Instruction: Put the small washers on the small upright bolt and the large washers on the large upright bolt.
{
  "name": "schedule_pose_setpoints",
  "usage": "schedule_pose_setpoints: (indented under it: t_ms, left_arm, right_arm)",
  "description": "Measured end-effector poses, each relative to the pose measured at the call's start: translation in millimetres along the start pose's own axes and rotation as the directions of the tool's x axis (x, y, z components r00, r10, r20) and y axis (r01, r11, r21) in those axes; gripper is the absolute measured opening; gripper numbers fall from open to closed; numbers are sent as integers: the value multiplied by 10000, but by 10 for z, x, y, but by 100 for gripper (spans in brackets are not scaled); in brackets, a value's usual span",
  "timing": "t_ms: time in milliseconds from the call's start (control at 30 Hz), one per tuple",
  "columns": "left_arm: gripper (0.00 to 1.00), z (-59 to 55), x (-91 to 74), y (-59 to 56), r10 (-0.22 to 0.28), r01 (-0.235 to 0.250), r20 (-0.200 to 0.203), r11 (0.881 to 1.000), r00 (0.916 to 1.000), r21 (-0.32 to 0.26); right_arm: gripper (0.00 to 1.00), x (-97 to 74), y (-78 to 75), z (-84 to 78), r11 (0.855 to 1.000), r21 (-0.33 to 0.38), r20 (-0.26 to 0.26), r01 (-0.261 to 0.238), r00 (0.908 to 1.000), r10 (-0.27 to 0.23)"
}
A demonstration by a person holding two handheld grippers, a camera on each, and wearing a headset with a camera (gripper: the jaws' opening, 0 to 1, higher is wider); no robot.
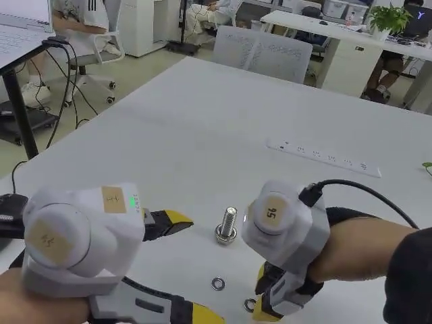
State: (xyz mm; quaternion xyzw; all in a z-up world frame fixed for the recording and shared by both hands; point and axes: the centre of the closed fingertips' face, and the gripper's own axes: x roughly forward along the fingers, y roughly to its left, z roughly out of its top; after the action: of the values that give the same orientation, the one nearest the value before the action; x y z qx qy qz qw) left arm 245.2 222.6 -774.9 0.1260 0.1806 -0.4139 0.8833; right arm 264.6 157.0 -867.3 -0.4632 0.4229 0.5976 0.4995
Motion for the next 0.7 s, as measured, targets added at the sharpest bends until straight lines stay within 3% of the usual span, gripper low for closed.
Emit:
schedule_pose_setpoints:
  t_ms: [700]
  left_arm:
    - [75,10,-2,2,-7,7,79,10000,10000,-16]
  right_arm:
    - [20,32,-11,28,9977,-632,-515,264,9982,-297]
